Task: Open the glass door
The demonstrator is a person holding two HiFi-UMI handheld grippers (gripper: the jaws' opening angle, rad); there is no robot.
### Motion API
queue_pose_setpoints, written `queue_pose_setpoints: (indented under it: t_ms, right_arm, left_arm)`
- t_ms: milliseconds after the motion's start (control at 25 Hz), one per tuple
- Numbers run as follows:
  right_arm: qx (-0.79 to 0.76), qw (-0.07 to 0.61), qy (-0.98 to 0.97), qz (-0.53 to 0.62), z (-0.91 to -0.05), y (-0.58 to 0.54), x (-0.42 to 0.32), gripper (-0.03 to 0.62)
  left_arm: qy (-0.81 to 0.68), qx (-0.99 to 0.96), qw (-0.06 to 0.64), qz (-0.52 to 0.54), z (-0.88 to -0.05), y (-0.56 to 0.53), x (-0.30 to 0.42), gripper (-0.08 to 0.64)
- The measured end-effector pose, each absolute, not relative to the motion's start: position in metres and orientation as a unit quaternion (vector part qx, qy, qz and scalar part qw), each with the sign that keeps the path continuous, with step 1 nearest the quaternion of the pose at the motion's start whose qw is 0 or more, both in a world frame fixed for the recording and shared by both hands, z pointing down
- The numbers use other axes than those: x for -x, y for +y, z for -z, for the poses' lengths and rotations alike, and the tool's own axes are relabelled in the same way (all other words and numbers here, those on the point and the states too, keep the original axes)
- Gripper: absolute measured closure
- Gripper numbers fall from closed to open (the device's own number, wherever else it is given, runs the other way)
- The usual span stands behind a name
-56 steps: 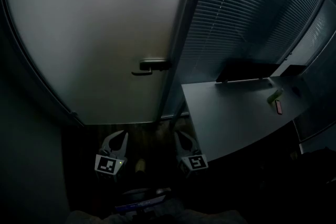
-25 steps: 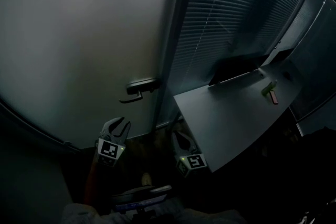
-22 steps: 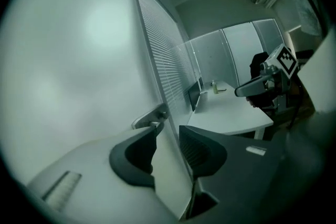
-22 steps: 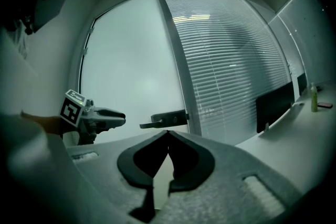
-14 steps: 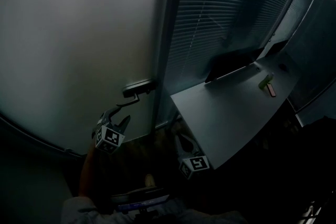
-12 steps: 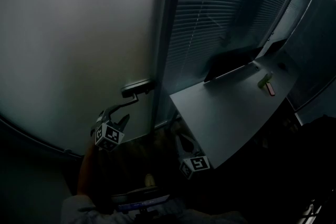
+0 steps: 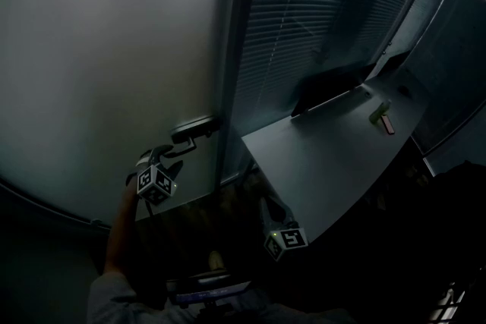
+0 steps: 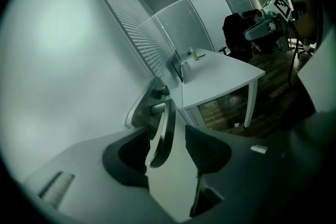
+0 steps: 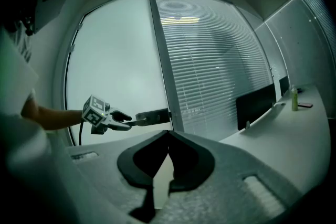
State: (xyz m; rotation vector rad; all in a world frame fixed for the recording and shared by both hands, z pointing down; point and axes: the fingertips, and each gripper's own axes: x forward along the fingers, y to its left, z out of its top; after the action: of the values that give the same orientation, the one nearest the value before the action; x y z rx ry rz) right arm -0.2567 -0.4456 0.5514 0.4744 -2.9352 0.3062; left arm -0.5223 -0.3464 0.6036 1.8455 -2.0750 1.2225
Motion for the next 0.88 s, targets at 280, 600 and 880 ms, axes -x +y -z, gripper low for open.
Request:
queue_pose_setpoints:
  t_ms: [280,600,880]
  right_arm:
    - [-0.160,0.075,-0.978,-0.107,-0.556,-0.450,0.260,0.589]
    - [-0.165,0.080,-0.976,-0.115,-0.561,-0.454,0.264,0.589]
    - [-0.180,0.081,-0.973,-0.120,-0.565,-0.464,0.254,0.590]
  left_arm:
    - [-0.646,-0.618,0.050,-0.445,-0.617,-0.359,0.525,0.341]
    - [-0.596,-0.632,0.083,-0.489,-0.640,-0.369,0.528,0.357]
    - [-0.575,-0.637,0.092,-0.505,-0.644,-0.378,0.525,0.381]
